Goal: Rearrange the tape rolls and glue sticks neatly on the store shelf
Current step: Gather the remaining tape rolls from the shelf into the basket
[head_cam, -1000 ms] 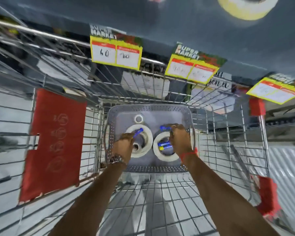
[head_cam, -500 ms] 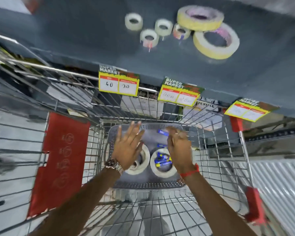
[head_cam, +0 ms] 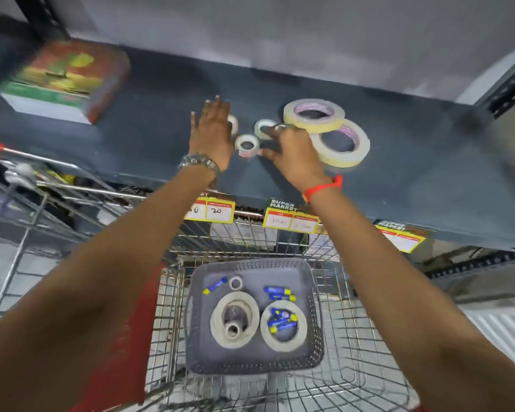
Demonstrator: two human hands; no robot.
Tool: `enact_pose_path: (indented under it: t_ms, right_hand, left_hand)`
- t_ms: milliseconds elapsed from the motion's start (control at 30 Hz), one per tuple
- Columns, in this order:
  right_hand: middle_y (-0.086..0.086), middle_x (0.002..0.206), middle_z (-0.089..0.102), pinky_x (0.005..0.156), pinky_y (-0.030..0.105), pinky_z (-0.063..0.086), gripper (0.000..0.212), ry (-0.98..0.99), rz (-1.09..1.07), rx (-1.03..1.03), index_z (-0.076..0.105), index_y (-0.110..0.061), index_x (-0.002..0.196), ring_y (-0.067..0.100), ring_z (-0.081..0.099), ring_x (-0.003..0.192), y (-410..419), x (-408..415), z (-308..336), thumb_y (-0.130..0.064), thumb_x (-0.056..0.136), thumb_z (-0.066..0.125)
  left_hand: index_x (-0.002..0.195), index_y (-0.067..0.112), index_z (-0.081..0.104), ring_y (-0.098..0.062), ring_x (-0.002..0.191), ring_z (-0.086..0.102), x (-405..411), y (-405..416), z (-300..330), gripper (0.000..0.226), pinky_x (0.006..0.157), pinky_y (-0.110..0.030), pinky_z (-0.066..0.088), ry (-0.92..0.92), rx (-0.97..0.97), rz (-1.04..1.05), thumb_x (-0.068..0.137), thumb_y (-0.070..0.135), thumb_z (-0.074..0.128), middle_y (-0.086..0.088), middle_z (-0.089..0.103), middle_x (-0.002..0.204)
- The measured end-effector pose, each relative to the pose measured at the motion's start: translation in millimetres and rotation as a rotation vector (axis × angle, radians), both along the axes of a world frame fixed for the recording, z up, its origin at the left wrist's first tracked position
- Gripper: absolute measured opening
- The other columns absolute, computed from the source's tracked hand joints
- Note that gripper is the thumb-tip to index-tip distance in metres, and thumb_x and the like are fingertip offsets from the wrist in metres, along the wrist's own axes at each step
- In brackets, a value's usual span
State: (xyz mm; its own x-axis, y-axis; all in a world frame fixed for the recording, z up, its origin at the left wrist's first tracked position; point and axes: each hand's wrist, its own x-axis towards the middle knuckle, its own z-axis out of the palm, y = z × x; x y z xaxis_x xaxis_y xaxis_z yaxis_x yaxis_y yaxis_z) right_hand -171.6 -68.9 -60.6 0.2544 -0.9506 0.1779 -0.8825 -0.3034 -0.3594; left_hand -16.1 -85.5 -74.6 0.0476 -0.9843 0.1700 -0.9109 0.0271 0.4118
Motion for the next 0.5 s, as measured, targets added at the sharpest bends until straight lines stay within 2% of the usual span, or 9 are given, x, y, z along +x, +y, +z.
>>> enact_pose_path:
  t_ms: [133,233,400,500]
  right_hand:
    - [0.023,0.101,0.064,0.073,0.037,0.044,0.039,0.000,0.018,0.052,0.060,-0.001,0.093,0.036,0.058,0.098,-20,32,2,-0.034,0.075,0.071]
    - [0.022,0.106,0.063,0.082,0.037,0.044,0.042,0.068,0.029,0.075,0.060,-0.001,0.096,0.035,0.056,0.103,-26,38,-8,-0.034,0.074,0.072]
    - [0.020,0.102,0.063,0.082,0.036,0.044,0.039,0.055,0.023,0.049,0.063,-0.001,0.089,0.035,0.056,0.100,-33,35,-24,-0.034,0.071,0.072]
    - [0.021,0.099,0.064,0.083,0.035,0.041,0.038,0.104,0.014,0.021,0.063,-0.003,0.088,0.035,0.055,0.099,-41,34,-19,-0.037,0.071,0.066]
  left_hand:
    - [0.143,0.007,0.023,-0.027,0.144,0.013,22,-29,-7,0.053,0.117,-0.048,0.011,0.062,0.147,-0.087,0.096,0.018,0.043,-0.011,0.016,0.156]
    - [0.139,0.004,0.033,-0.033,0.138,0.030,28,-37,-15,0.054,0.114,-0.044,0.024,0.109,0.211,-0.143,0.092,0.020,0.053,-0.017,0.032,0.149]
    - [0.128,0.007,0.048,-0.034,0.122,0.049,26,-40,-19,0.047,0.101,-0.035,0.038,0.117,0.137,-0.127,0.086,0.023,0.061,-0.017,0.049,0.136]
    - [0.126,0.007,0.049,-0.036,0.116,0.053,27,-40,-16,0.048,0.094,-0.035,0.041,0.118,0.089,-0.127,0.083,0.024,0.064,-0.020,0.053,0.130]
